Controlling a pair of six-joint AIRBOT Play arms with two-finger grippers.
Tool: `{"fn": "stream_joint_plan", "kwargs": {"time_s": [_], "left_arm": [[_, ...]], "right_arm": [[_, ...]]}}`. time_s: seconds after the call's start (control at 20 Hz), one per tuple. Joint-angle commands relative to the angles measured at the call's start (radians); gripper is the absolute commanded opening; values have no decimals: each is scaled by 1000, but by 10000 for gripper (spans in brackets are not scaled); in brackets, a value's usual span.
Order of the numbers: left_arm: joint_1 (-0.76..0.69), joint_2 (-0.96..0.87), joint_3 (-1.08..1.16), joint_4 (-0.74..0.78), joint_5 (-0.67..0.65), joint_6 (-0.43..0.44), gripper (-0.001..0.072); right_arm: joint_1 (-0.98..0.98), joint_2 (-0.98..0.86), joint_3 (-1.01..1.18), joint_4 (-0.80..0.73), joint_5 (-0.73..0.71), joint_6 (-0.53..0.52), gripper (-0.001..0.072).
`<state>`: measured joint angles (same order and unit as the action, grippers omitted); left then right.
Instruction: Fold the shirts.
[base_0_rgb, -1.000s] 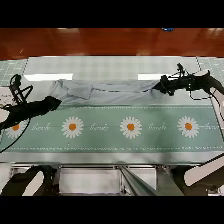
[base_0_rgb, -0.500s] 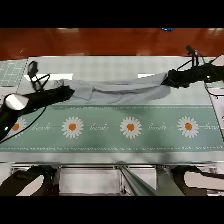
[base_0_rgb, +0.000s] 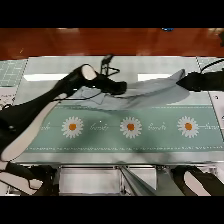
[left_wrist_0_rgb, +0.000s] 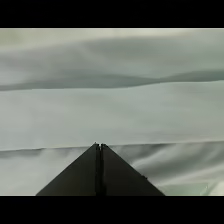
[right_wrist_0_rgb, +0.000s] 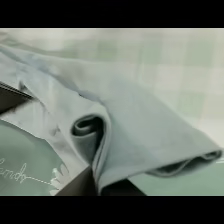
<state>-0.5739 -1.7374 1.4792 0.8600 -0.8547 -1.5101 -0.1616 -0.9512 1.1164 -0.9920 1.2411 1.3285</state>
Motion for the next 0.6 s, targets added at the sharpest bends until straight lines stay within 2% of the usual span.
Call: {"fn": "stream_joint_plan", "kwargs": {"time_s": [0.0,0.25,0.35,0.45,0.55], "left_arm": [[-128,-180,199,45,-126,-93,26],[-226,-239,263,45,-124,-100,27],[-191,-219,263,46,-143,-100,27],[-121,-176,262,64,-216,-91,27],[-44,-98,253,165,-295,-70,27]], "right_arm": [[1,73,-7,15,45,23,23],[1,74,-7,40,58,26,23],[2,73,-7,42,49,36,23],[2,54,-7,66,46,46,23],[9,14,-7,127,35,44,23]]}}
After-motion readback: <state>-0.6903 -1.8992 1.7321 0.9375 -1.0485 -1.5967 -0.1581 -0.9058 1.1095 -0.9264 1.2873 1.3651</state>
